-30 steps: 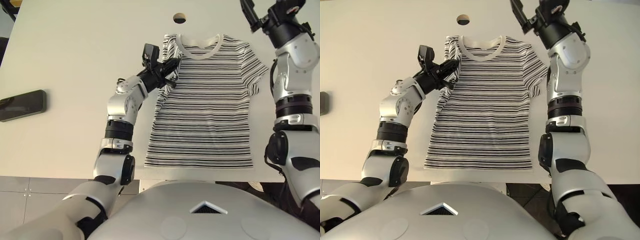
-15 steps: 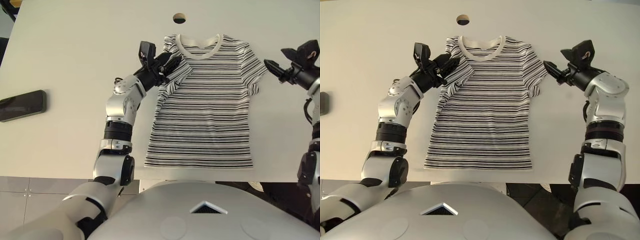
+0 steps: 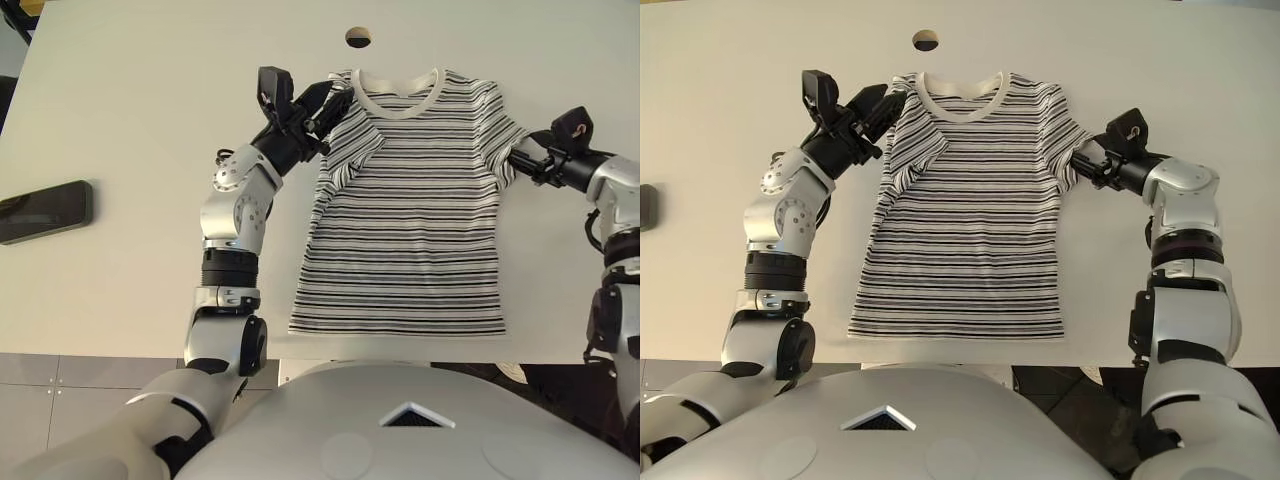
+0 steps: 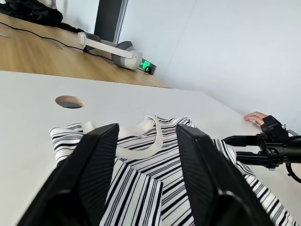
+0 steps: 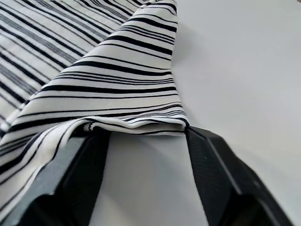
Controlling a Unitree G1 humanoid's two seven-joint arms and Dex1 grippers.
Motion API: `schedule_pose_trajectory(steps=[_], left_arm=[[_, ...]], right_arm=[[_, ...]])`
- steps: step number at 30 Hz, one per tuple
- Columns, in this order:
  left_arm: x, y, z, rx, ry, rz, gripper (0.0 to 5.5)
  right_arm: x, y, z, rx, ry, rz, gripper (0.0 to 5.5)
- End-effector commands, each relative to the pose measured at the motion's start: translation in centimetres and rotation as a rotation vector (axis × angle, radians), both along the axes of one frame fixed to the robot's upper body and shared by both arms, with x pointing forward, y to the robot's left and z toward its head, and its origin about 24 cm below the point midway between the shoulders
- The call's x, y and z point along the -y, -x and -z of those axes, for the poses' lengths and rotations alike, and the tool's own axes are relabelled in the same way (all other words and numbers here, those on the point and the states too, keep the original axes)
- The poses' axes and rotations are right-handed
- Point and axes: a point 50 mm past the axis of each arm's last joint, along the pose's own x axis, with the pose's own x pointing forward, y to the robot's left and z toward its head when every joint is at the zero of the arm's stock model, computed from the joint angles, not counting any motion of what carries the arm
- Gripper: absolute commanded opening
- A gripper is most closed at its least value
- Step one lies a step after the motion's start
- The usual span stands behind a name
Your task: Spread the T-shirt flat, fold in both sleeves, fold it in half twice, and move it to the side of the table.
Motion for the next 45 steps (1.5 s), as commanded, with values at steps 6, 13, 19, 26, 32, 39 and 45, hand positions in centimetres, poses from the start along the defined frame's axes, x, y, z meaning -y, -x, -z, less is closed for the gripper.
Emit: schedule_pose_trajectory(steps=[6,13,19,26,32,39,45], left_arm=[[-0.5,-0.3,0.1,-0.005,-0.027,-0.014,2.28],[-0.4,-0.4,0.3,-0.013,-0.030,-0.013,2.28],[-0.3,-0.5,0.4,-0.015,-0.033,-0.013,2.28],[-0.3,-0.6,0.5,-0.020,-0.035,-0.018,2.28],[-0.2,-0.7,0.6,-0.019,-0.038,-0.020,2.28],[-0.2,-0.8,0.6,-0.020,-0.039,-0.023,2.28],[-0.2,-0.9,0.6,-0.018,-0.040,-0.020,2.28]], right_arm=[[-1.0,-0.8,0.1,0.028,-0.015,0.009,1.57],[-1.2,-1.1,-0.6,0.065,-0.020,-0.016,0.31],[-1.4,-1.3,-1.9,0.126,-0.044,-0.039,0.14],[-3.8,-0.6,-3.7,0.209,-0.096,-0.144,0.14],[-4.9,0.0,-4.2,0.217,-0.107,-0.162,0.14],[-7.3,0.3,-5.0,0.237,-0.157,-0.222,0.14],[-10.5,-0.7,-4.3,0.220,-0.182,-0.262,0.14]])
